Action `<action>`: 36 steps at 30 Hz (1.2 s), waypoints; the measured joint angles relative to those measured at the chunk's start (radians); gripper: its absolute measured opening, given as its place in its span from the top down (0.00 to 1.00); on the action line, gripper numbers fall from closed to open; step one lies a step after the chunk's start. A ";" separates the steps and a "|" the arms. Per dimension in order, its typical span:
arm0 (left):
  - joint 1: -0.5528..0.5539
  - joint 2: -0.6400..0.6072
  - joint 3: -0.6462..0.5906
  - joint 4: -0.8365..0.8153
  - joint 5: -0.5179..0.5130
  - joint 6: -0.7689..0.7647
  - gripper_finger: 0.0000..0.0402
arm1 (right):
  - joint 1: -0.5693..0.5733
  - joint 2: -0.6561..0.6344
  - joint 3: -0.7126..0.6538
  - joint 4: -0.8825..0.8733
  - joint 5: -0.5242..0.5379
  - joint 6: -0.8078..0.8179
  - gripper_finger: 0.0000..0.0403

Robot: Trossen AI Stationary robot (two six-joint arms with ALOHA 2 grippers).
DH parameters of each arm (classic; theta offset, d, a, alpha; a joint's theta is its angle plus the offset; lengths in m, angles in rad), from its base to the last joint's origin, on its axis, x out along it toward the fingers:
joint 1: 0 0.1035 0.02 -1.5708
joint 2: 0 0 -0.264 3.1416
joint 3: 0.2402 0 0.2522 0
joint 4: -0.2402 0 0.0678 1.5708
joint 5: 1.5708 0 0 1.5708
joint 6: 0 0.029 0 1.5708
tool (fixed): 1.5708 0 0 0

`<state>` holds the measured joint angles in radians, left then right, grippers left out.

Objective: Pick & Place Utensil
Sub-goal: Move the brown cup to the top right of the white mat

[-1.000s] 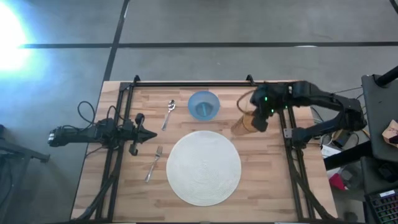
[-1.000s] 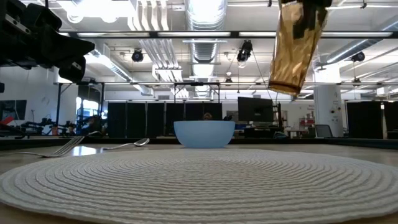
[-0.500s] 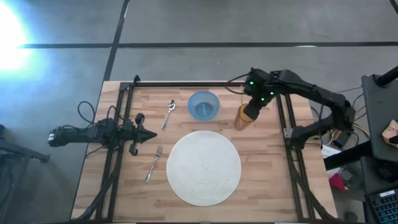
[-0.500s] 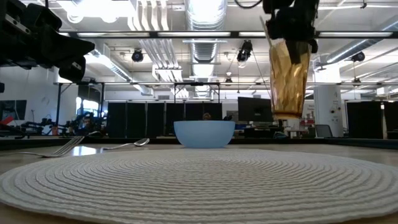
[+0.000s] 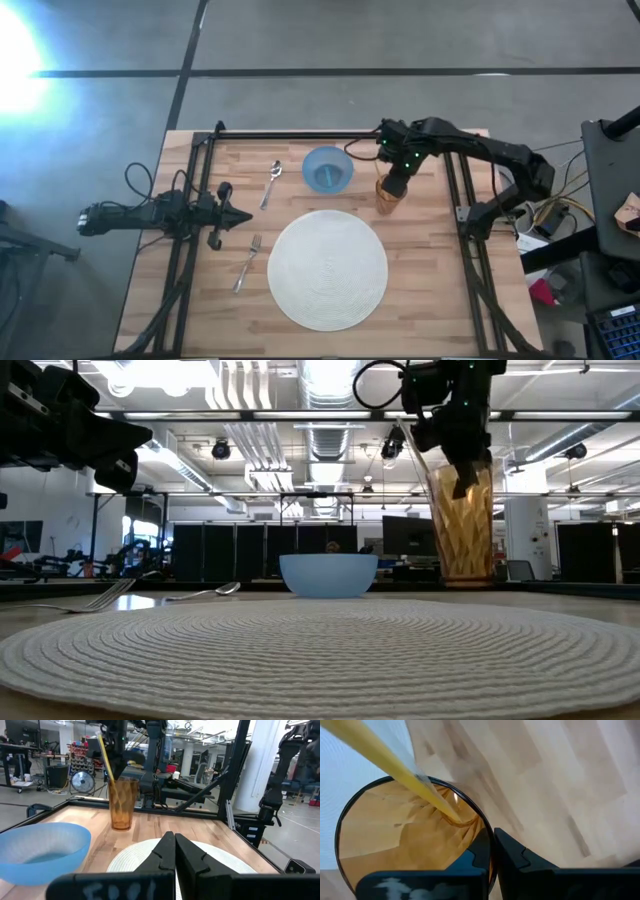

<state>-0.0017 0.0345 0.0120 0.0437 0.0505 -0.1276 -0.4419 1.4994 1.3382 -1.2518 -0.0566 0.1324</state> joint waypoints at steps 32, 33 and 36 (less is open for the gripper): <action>0.000 0.000 0.000 0.000 -0.011 -0.003 1.00 | 0.090 -0.083 -0.169 0.150 0.003 0.044 0.98; 0.000 0.000 0.000 0.000 -0.011 -0.003 1.00 | 0.090 -0.077 -0.159 0.143 0.003 0.042 0.98; 0.000 0.000 0.000 0.000 -0.011 -0.003 1.00 | 0.090 -0.058 -0.141 0.126 0.003 0.040 0.98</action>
<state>-0.0017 0.0345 0.0120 0.0441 0.0395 -0.1310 -0.3515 1.4409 1.1970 -1.1253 -0.0533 0.1722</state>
